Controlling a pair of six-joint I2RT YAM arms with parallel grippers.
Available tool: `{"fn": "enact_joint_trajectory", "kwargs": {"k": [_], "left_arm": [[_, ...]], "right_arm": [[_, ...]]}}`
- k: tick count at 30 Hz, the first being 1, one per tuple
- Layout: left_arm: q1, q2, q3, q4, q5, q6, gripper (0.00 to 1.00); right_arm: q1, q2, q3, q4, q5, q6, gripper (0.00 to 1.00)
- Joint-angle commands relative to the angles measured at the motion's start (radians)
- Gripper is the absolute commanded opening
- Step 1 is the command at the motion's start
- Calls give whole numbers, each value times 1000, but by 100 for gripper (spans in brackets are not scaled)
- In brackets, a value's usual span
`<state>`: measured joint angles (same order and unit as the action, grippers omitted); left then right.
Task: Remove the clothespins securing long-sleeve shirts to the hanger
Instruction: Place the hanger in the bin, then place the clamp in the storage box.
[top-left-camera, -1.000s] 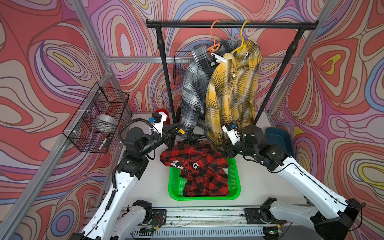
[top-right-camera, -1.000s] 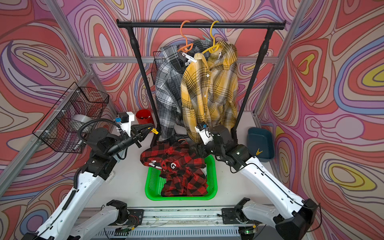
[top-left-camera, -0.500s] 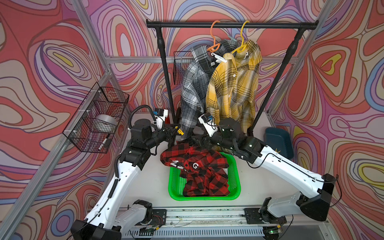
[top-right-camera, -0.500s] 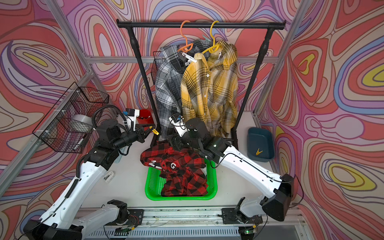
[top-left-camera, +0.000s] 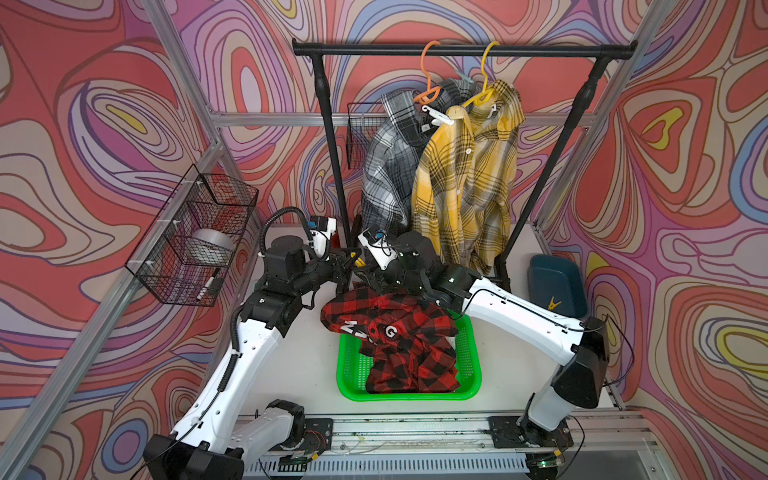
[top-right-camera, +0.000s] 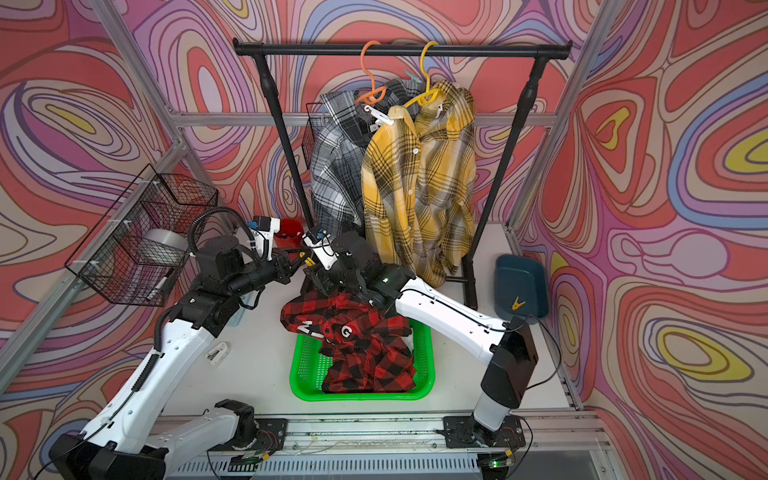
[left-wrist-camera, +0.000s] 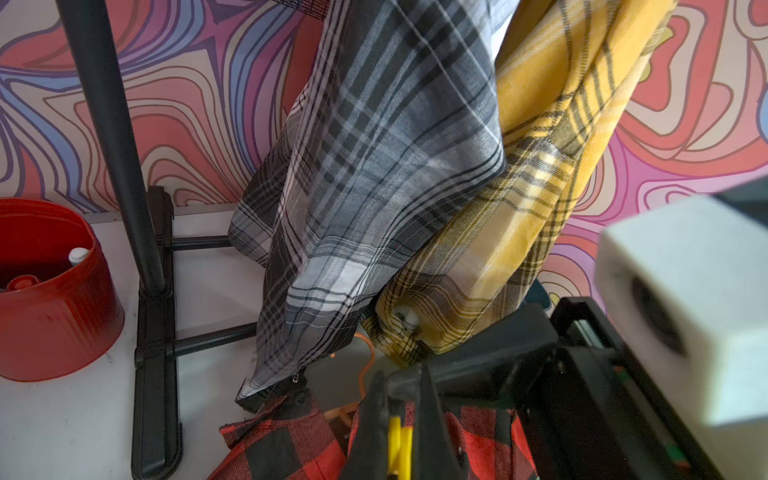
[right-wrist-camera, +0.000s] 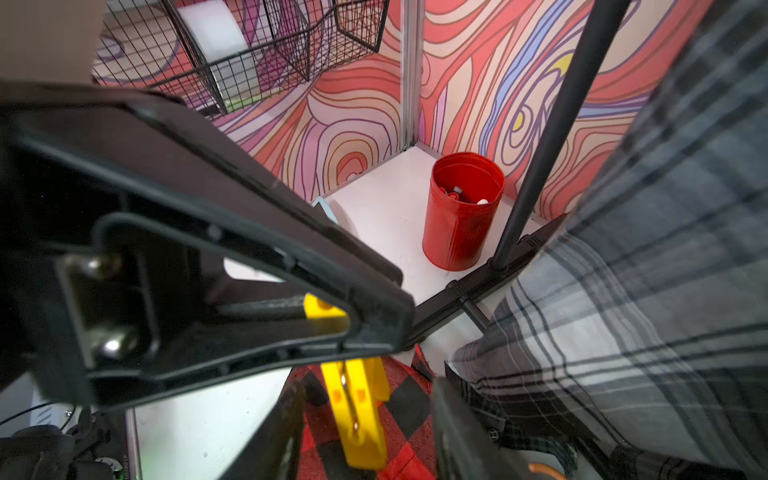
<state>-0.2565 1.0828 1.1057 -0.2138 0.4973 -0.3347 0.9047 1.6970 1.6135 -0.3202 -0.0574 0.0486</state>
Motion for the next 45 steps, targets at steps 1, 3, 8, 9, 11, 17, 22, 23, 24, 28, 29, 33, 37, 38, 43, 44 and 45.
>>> {"fn": "enact_joint_trajectory", "kwargs": {"k": [1, 3, 8, 9, 11, 17, 22, 23, 24, 28, 29, 33, 37, 38, 43, 44, 45], "left_arm": [[-5, 10, 28, -12, 17, -13, 0], [-5, 11, 22, -7, 19, -17, 0], [-5, 13, 17, -4, 24, -17, 0], [-5, 13, 17, -6, 24, -15, 0], [-6, 15, 16, -7, 25, -13, 0], [-5, 17, 19, -11, 18, -7, 0], [-5, 9, 23, -19, -14, 11, 23], [-5, 4, 22, -17, -21, 18, 33], [-4, 0, 23, -17, -33, 21, 42], [-4, -26, 10, -1, -91, 44, 66], [-4, -39, 5, 7, -109, 53, 72], [3, -81, -31, 50, -161, 72, 84], [19, -102, -61, 82, -171, 66, 91], [23, -105, -72, 95, -172, 66, 92], [42, -112, -95, 120, -178, 58, 96], [46, -112, -93, 114, -177, 56, 96], [49, -112, -95, 112, -173, 55, 96]], "right_arm": [[2, 18, 37, 30, 10, 4, 42], [3, 33, 53, 25, 16, 3, 38], [2, 52, 70, 16, 33, -2, 22], [3, 53, 71, 17, 34, -2, 20], [2, 54, 72, 18, 34, -4, 15], [2, 56, 69, 14, 39, -4, 0], [3, 23, 36, 8, 58, 4, 0], [2, 13, 25, 4, 61, 5, 0], [2, 2, 13, 0, 68, 9, 0], [2, -62, -57, -7, 104, 29, 0], [2, -83, -74, -18, 122, 34, 0], [3, -195, -155, -70, 217, 64, 0], [0, -312, -218, -191, 355, 117, 0], [-11, -334, -222, -249, 382, 141, 0], [-154, -480, -279, -428, 399, 261, 0], [-203, -512, -293, -451, 393, 282, 0], [-252, -535, -306, -471, 387, 296, 0]]}}
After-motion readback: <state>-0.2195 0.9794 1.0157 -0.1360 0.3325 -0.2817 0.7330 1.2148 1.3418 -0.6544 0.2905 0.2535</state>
